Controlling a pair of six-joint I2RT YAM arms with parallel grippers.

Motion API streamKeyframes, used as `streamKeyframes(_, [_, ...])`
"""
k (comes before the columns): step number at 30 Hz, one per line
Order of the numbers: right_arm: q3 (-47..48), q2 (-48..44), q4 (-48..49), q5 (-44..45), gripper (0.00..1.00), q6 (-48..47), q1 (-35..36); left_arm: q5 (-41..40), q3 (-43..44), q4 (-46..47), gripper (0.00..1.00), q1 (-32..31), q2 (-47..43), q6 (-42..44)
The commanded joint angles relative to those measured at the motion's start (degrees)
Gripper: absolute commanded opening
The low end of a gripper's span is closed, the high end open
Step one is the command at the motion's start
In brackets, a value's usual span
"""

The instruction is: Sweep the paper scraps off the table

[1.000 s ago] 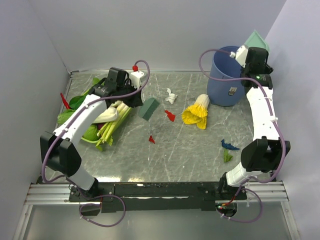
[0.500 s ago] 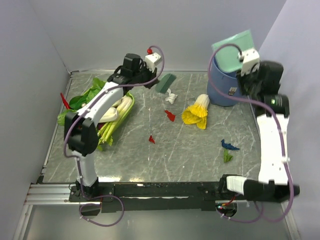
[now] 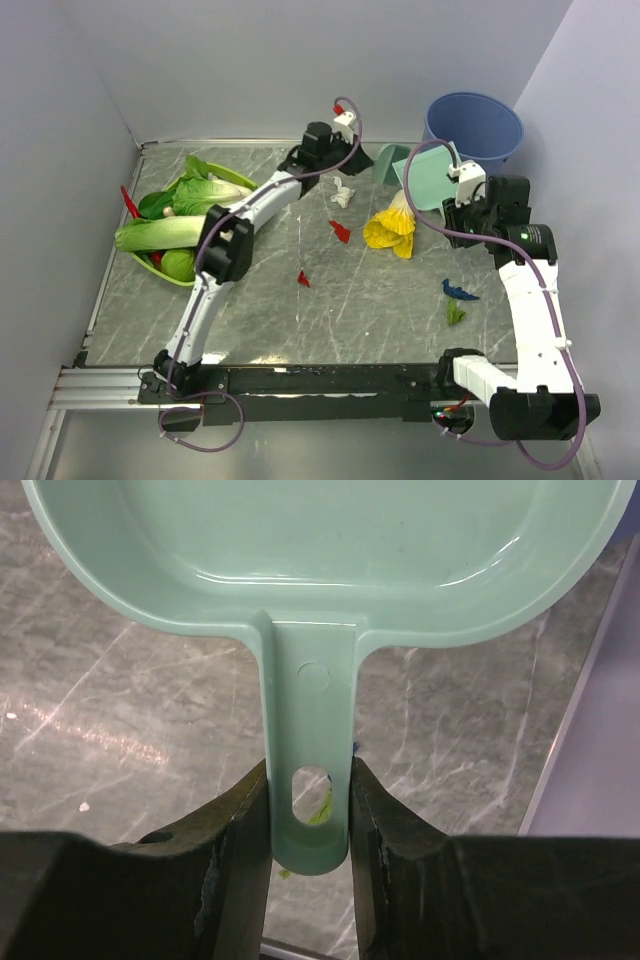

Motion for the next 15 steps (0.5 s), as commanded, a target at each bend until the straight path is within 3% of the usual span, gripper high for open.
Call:
streamKeyframes(1, [0.11,-3.05,-1.25,0.91,0.00,0.45,0.07,-0.22,4.44,6.84,0.01,-0.77,2.66,-8.10])
streamKeyframes(7, [-1.39,-3.76,-0.47,1.09,0.00,0.89,0.07,-2.25,-1.27,0.78,0.01,-1.48,-0.58,-8.54])
streamKeyframes(11, [-1.92,-2.97,1.28,-0.32,0.00,1.33,0.07,-2.16,-11.79,-0.46,0.01,-1.22,-6.64,-6.87])
streamKeyframes(15, [-1.30,-1.39,2.61,-1.28,0.00,1.51,0.07,-3.13,-16.83,-5.35,0.01,-0.95,-11.40,-4.94])
